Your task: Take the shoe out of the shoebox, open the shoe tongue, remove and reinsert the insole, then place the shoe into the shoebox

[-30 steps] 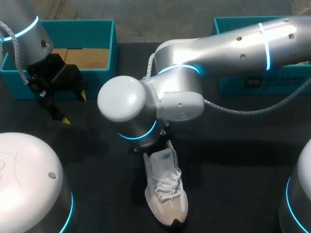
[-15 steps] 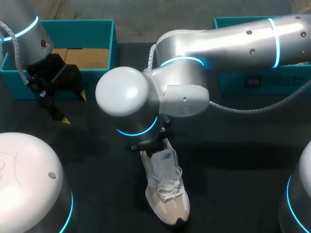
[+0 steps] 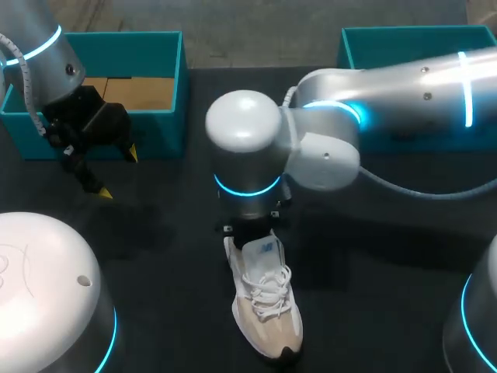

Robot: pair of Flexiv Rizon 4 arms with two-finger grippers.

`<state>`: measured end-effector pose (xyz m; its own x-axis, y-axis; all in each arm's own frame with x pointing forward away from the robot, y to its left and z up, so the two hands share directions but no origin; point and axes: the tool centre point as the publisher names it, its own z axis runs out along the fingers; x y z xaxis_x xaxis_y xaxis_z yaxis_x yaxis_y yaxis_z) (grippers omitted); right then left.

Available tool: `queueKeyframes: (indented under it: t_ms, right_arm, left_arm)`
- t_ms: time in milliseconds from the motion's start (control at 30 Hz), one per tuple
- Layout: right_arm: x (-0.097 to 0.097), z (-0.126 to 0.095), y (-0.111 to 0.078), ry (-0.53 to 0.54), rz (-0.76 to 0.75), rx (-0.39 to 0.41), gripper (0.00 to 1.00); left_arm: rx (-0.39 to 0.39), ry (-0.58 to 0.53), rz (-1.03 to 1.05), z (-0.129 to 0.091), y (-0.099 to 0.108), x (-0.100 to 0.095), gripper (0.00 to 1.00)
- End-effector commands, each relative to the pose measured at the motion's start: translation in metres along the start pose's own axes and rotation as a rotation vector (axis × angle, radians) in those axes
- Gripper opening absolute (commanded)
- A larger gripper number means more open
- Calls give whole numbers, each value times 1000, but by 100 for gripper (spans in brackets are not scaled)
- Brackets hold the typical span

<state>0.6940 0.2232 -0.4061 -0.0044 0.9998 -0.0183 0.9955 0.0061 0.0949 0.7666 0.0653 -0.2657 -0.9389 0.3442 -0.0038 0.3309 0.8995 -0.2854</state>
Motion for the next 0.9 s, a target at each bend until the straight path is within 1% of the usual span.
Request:
queueKeyframes:
  t_ms: [33,167,300,433,467,600,667,700,733,833,900]
  right_arm:
    - [-5,13,-3,11,189,-13,0]
    - [-4,-7,-4,-6,172,-50,0]
    - [3,-30,-5,-34,129,-94,0]
    - [10,-45,-5,-58,68,-107,0]
    - [11,-48,-5,-46,53,-114,0]
    - [7,-52,-5,-60,15,-99,0]
    - [4,-53,-5,-72,-5,-77,0]
    - [3,-53,-6,-60,-16,-73,2]
    - [2,-53,-6,-57,-32,-50,8]
    - [0,-52,-8,-46,-54,-30,14]
    - [0,-51,-10,-40,-65,-22,15]
  left_arm:
    - [-4,0,0,0,0,1,100]
    - [-4,0,0,0,0,1,100]
    - [-4,0,0,0,0,1,100]
    - [-4,0,0,0,0,1,100]
    - [-4,0,0,0,0,1,100]
    - [-4,0,0,0,0,1,100]
    - [-4,0,0,0,0,1,100]
    - [-4,0,0,0,0,1,100]
    - [-4,0,0,0,0,1,100]
    - [-4,0,0,0,0,1,100]
    - [-4,0,0,0,0,1,100]
